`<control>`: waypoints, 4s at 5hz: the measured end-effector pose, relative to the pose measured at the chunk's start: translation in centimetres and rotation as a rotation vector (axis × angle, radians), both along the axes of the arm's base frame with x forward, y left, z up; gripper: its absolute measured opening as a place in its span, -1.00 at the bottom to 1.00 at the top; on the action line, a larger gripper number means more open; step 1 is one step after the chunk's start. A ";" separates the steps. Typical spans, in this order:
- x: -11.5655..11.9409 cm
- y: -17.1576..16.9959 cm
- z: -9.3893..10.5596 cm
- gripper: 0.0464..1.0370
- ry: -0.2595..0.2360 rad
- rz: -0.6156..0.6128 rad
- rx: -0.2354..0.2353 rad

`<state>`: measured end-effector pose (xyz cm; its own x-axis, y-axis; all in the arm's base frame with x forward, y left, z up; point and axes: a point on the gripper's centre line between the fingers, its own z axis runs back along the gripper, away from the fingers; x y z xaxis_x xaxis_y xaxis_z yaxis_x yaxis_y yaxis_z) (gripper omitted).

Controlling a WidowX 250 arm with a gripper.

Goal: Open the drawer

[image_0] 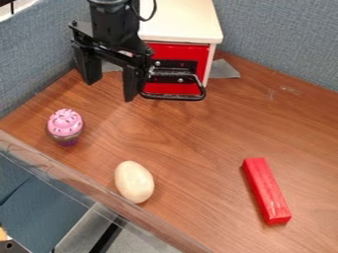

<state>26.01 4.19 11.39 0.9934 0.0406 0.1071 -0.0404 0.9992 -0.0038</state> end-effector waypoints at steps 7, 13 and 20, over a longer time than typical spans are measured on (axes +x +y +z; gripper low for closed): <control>5.4 -2.2 -2.6 0.93 -0.047 -0.520 0.002; 9.6 -4.3 -5.0 0.93 -0.036 -0.691 0.062; 11.2 -4.2 -7.9 0.82 0.032 -0.759 0.052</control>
<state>37.25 -0.01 3.47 0.7495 -0.6592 0.0606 0.6585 0.7518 0.0335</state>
